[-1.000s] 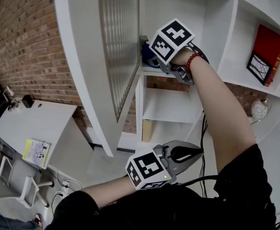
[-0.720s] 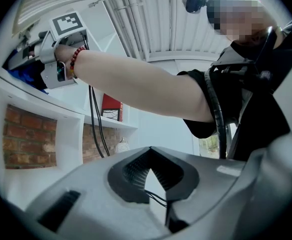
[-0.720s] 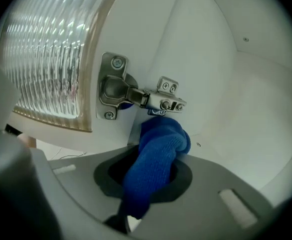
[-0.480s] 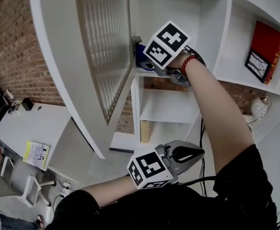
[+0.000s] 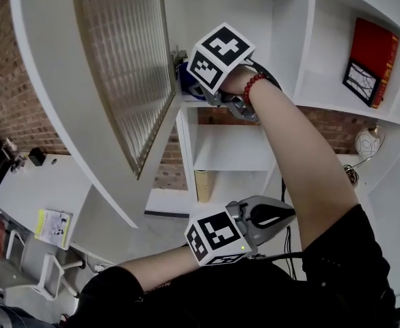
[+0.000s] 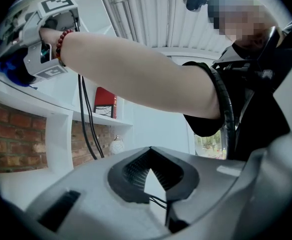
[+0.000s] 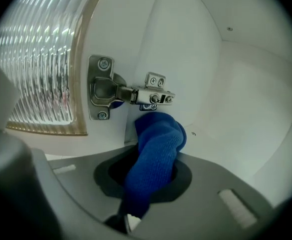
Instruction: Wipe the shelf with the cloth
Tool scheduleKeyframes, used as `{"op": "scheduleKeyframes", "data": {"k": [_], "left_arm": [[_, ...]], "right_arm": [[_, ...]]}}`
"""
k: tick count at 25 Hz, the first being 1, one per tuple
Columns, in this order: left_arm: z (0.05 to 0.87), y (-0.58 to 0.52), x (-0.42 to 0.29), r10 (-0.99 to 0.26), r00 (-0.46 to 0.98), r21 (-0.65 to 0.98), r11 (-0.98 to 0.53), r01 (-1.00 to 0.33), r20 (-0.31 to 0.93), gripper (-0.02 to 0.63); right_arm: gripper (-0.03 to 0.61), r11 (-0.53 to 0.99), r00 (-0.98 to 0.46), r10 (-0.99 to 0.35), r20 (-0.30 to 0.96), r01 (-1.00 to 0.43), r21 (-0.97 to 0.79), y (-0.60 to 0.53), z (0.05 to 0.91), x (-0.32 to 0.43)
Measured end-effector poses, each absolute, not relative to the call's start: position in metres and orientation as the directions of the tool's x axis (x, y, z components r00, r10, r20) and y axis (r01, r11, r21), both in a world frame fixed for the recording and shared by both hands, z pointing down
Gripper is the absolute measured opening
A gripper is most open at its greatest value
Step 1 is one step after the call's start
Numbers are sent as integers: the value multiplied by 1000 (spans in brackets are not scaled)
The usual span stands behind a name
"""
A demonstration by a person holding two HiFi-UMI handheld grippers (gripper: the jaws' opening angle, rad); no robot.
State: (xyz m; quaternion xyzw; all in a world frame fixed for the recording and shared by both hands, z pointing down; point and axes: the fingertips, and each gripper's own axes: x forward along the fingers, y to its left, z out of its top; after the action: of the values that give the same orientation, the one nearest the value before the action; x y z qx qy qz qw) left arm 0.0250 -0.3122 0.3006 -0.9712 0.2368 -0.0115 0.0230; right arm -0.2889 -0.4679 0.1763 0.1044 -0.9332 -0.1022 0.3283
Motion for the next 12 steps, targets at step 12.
{"op": "scheduleKeyframes", "data": {"k": [12], "left_arm": [[301,-317,27,-446,895,-45,-894,-446,-8,3]], "right_arm": [[54,962,-750,-266,605,-162,221,-474,178,-285]]}}
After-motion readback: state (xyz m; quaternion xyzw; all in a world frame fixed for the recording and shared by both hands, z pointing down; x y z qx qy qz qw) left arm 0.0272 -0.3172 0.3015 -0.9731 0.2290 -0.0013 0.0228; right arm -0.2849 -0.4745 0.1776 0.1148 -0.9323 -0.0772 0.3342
